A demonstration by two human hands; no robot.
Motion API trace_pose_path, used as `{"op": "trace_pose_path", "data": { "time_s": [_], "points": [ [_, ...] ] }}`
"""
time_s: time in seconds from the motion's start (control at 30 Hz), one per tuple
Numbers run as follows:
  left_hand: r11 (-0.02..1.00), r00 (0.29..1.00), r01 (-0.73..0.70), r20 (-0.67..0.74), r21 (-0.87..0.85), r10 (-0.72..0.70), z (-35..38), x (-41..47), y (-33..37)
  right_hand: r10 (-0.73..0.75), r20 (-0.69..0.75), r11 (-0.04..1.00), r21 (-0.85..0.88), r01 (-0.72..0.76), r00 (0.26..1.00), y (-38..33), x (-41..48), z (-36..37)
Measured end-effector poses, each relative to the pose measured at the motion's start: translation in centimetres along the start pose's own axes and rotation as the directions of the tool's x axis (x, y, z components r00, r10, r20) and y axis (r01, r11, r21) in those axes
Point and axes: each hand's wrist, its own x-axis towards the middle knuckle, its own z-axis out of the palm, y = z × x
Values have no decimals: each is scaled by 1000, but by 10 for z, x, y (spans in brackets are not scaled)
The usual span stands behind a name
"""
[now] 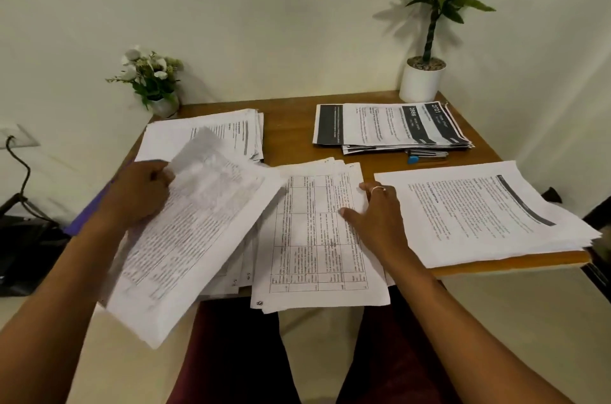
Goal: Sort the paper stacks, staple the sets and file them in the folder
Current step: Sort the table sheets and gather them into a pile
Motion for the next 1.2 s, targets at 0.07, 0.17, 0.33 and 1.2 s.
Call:
{"op": "trace_pose_path", "data": {
  "time_s": [0.07, 0.17, 0.33, 1.2],
  "points": [
    [997, 999, -9, 49, 77, 5, 10, 8, -14, -6, -7, 1000, 19, 6, 1000, -1, 1, 2],
    [982, 994, -57, 102, 182, 38, 25, 19, -24, -6, -21, 999, 34, 7, 1000, -1, 1, 3],
    [923, 995, -99, 54, 372, 85, 48, 22, -34, -52, -37, 990, 127, 56, 998, -4, -4, -1],
    [779, 958, 56, 254, -625, 135, 73, -66, 104, 212, -139, 788, 610, -86, 967, -11, 13, -43]
  ]
}}
